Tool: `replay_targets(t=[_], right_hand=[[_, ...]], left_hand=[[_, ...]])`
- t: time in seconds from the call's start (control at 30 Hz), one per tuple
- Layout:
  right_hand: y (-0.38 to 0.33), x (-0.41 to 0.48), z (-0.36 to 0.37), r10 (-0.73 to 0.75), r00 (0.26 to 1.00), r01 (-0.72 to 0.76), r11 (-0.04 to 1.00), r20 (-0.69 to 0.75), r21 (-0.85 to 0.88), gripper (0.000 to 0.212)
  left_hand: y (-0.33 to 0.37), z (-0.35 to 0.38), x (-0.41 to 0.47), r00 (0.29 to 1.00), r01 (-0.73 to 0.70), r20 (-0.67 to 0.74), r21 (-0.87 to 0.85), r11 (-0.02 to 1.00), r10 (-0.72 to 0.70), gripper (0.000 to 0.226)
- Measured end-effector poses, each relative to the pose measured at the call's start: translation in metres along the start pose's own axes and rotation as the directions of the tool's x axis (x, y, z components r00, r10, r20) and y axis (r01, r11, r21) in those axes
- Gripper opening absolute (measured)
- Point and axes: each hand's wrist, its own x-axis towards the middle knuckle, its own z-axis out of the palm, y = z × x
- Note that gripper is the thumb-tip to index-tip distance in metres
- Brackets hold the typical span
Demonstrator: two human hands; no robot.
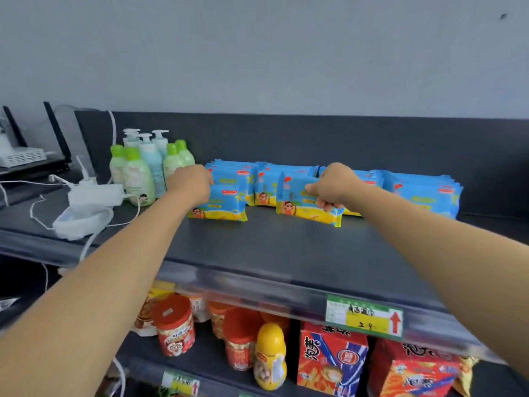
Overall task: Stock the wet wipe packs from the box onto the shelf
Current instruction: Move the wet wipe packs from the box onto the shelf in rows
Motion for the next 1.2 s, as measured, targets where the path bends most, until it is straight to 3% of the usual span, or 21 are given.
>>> replay_targets(t=[0.13, 0.5, 0.8, 1.03, 1.2], right_hand=[[-0.02, 0.022, 0.016, 0.004, 0.999, -0.001, 0.996, 0.036, -0.092, 0.048], [-0.039, 0.064, 0.038, 0.049, 0.997, -0.045, 0.996, 0.055, -0.077, 0.044], [-0.03, 0.077, 0.064, -0.008, 0.993, 0.008, 1.0, -0.114, -0.003, 0.026], [-0.03, 0.073, 0.079, -0.035, 0.971, 0.043, 0.999, -0.236, 0.031, 0.032], [-0.025, 0.067, 0.082, -0.05, 0.963, 0.071, 0.995, -0.265, 0.07, 0.051]], left_hand=[[-0.006, 0.009, 0.027, 1.0, -0.019, 0.012, -0.023, 1.0, 0.02, 0.04], [-0.003, 0.029, 0.067, 0.998, -0.052, -0.03, -0.234, 0.971, 0.047, 0.038], [0.002, 0.042, 0.074, 0.995, -0.069, -0.087, -0.358, 0.931, 0.04, 0.037], [0.006, 0.044, 0.063, 0.993, -0.032, -0.116, -0.415, 0.909, -0.018, 0.048], [0.007, 0.04, 0.047, 0.989, -0.011, -0.135, -0.445, 0.895, -0.055, 0.053]])
